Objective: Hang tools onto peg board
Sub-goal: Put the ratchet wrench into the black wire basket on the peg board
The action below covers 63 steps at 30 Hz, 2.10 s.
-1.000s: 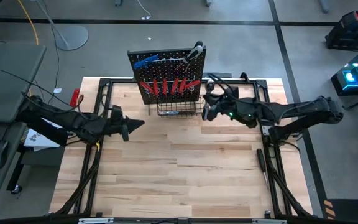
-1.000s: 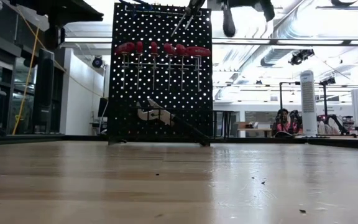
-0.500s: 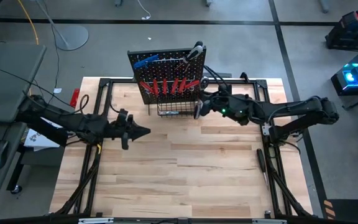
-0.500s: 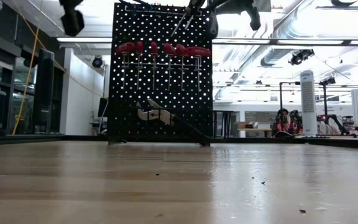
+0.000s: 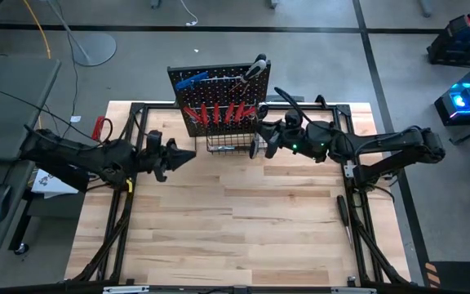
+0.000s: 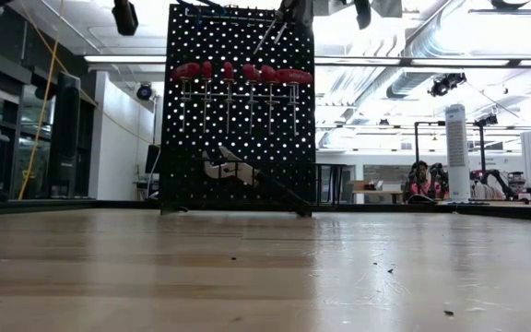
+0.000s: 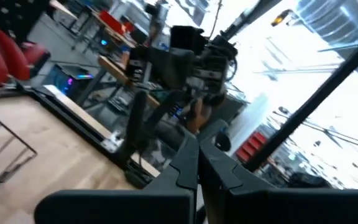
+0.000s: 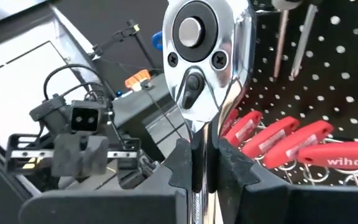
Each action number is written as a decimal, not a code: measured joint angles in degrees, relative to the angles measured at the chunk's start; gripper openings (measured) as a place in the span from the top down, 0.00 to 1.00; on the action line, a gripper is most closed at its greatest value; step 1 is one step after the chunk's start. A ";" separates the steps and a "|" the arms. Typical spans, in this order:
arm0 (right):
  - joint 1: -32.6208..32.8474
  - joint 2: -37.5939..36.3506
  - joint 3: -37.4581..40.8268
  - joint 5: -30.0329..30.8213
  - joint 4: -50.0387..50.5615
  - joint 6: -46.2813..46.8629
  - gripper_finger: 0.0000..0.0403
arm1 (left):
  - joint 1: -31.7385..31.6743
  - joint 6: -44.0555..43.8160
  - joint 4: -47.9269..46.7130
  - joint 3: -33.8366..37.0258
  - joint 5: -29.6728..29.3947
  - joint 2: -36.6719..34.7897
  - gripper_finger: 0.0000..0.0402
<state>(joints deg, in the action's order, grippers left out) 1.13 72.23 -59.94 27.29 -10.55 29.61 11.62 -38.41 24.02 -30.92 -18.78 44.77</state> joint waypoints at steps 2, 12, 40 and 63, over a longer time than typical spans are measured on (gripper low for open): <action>-0.02 -0.17 0.02 -0.85 -0.05 -1.19 0.93 | -0.68 0.00 -0.08 0.00 -0.69 0.03 1.00; -0.39 -2.85 0.00 -4.82 -0.18 -5.54 0.93 | -0.85 0.61 -0.10 0.00 -8.94 1.00 0.97; -0.35 16.32 -30.04 -13.71 19.13 -23.25 0.94 | -5.85 25.67 -8.15 -32.55 -6.15 22.10 0.43; -0.33 18.93 -32.28 -13.86 19.31 -25.49 0.94 | -8.62 25.15 -9.15 -34.05 -9.56 26.43 0.48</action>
<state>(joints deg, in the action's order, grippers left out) 0.80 91.15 -92.23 13.44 8.76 4.12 3.00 -13.26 14.87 -64.97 -28.33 71.21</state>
